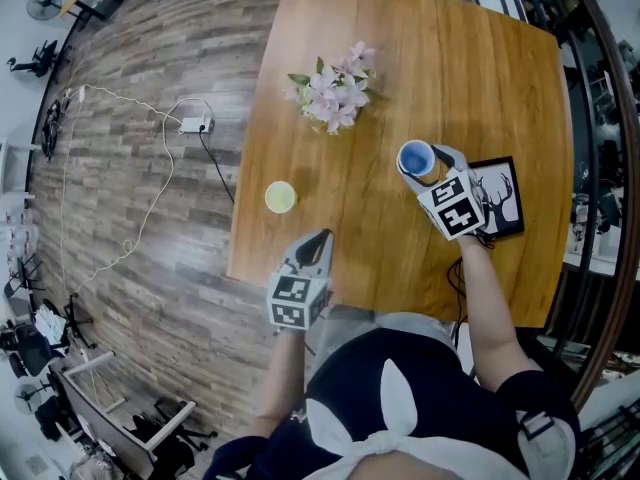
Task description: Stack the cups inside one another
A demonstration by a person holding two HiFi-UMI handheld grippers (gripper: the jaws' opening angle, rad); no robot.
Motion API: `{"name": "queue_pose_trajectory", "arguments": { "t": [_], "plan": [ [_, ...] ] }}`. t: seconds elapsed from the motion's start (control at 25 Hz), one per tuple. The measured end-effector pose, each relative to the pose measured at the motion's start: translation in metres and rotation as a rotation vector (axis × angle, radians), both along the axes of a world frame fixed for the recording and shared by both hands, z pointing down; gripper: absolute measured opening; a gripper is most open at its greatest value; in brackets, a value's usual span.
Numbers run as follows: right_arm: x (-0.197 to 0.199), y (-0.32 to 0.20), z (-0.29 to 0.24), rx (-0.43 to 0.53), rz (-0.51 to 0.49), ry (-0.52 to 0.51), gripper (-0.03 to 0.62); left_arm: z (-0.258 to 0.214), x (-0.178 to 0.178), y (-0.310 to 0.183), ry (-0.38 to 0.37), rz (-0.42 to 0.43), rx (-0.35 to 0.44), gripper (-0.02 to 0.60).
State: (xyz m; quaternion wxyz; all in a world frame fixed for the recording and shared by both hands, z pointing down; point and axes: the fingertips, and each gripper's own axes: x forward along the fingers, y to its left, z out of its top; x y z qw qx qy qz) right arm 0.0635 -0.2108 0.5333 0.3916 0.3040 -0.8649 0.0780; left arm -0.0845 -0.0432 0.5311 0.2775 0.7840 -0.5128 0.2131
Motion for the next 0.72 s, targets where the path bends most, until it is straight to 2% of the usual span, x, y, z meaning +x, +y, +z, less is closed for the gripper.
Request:
{"name": "queue_pose_trajectory", "arguments": {
  "t": [0.16,0.48,0.72],
  "plan": [
    [0.001,0.002,0.017,-0.049,0.032,-0.012,0.337,0.006,0.000,-0.003,0.003,0.001,-0.003,0.023],
    [0.002,-0.001,0.005,-0.024,0.038,-0.053,0.336,0.004,0.004,-0.005,0.002,0.007,-0.002,0.023],
    [0.001,0.002,-0.006,0.008,0.023,-0.090,0.221,0.001,0.005,-0.005,-0.006,0.013,0.007,0.023]
  ]
}}
